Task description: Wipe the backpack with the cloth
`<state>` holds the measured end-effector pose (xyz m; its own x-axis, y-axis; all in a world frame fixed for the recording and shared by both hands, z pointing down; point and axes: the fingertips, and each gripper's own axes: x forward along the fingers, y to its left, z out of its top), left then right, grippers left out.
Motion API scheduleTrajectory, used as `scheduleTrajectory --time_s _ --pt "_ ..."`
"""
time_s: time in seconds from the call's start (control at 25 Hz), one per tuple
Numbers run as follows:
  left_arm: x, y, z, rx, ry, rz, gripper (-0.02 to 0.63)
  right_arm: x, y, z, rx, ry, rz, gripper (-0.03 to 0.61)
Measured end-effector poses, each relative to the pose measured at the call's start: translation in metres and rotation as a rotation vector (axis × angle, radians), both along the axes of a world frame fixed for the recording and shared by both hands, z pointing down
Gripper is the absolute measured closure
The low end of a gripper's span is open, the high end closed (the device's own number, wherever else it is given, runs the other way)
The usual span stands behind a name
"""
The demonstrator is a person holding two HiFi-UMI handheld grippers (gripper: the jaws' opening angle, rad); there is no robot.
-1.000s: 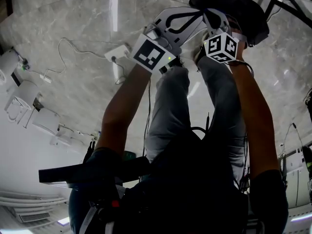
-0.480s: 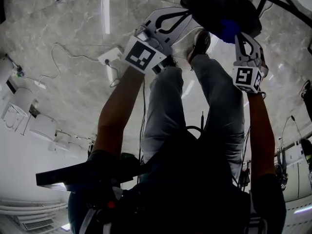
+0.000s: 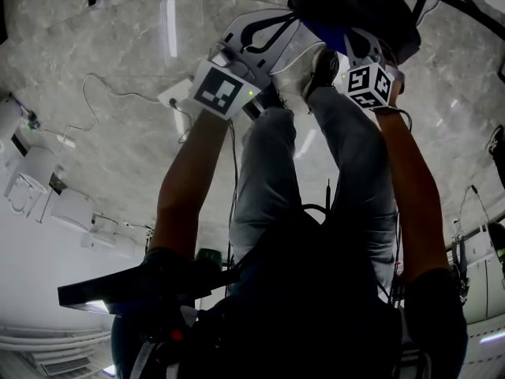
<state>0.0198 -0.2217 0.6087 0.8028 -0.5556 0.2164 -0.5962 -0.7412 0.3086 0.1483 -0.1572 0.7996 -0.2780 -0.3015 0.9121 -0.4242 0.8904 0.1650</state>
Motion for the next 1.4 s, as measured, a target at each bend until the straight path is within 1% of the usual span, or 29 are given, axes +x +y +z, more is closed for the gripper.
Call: scheduleTrajectory --time_s 0.08,0.16,0.24,0.32,0.4,0.52,0.56,0.64,0.72,0.8,0.88,0.92,1.0,1.04,1.08,1.12,1.24,1.32,1.4 --pt "-0.001 0.001 0.0 0.001 0.002 -0.002 0.621 0.041 0.022 -0.008 -0.023 0.054 0.017 0.543" --pt "-0.001 0.001 -0.004 -0.003 0.012 -0.007 0.621 0.072 0.034 -0.031 -0.019 0.092 0.024 0.543" --pt "-0.001 0.001 -0.008 -0.004 0.02 -0.011 0.621 0.092 0.034 -0.064 0.016 0.109 0.032 0.543" --pt "0.001 0.002 -0.011 -0.004 0.018 -0.005 0.621 0.101 0.023 -0.102 0.073 0.101 0.063 0.543" --pt "0.004 0.0 -0.012 -0.005 0.021 -0.004 0.621 0.097 0.007 -0.128 0.126 0.057 0.078 0.543" --pt "0.006 -0.001 -0.008 -0.012 0.016 -0.008 0.621 0.063 0.001 -0.128 0.142 -0.023 -0.004 0.543" --pt "0.008 0.0 -0.005 -0.016 0.009 -0.002 0.621 0.053 -0.007 -0.13 0.161 -0.043 -0.013 0.543" --pt "0.011 -0.002 -0.002 -0.02 0.013 0.0 0.621 0.044 -0.038 -0.145 0.241 -0.068 0.013 0.543" --pt "0.009 -0.003 -0.001 -0.015 0.019 -0.008 0.621 0.043 -0.073 -0.161 0.312 -0.071 0.057 0.543" --pt "0.007 0.001 -0.001 -0.019 0.017 -0.015 0.621 0.053 -0.098 -0.17 0.332 -0.049 0.111 0.543" --pt "0.007 0.002 -0.003 -0.023 0.015 -0.017 0.621 0.069 -0.115 -0.162 0.301 -0.023 0.152 0.543" --pt "0.006 0.002 -0.006 -0.02 0.01 -0.014 0.621 0.076 -0.119 -0.149 0.252 -0.013 0.163 0.543" --pt "0.008 0.0 -0.01 -0.011 0.001 -0.007 0.621 0.087 -0.11 -0.111 0.072 0.0 0.193 0.543" --pt "0.01 -0.001 -0.012 -0.008 -0.003 -0.004 0.621 0.09 -0.101 -0.096 -0.016 -0.02 0.222 0.543" --pt "0.011 -0.003 -0.013 -0.003 -0.006 -0.001 0.621 0.094 -0.095 -0.088 -0.07 -0.062 0.257 0.543" --pt "0.013 -0.004 -0.014 0.002 -0.007 0.002 0.621 0.097 -0.092 -0.086 -0.088 -0.108 0.285 0.543" --pt "0.015 -0.01 -0.02 0.018 0.01 -0.008 0.621 0.1 -0.089 -0.097 -0.094 -0.21 0.321 0.538" --pt "0.013 -0.008 -0.024 0.024 0.011 -0.009 0.621 0.098 -0.086 -0.103 -0.124 -0.291 0.376 0.508" --pt "0.013 -0.003 -0.029 0.026 0.005 -0.004 0.621 0.1 -0.084 -0.108 -0.153 -0.354 0.436 0.506"
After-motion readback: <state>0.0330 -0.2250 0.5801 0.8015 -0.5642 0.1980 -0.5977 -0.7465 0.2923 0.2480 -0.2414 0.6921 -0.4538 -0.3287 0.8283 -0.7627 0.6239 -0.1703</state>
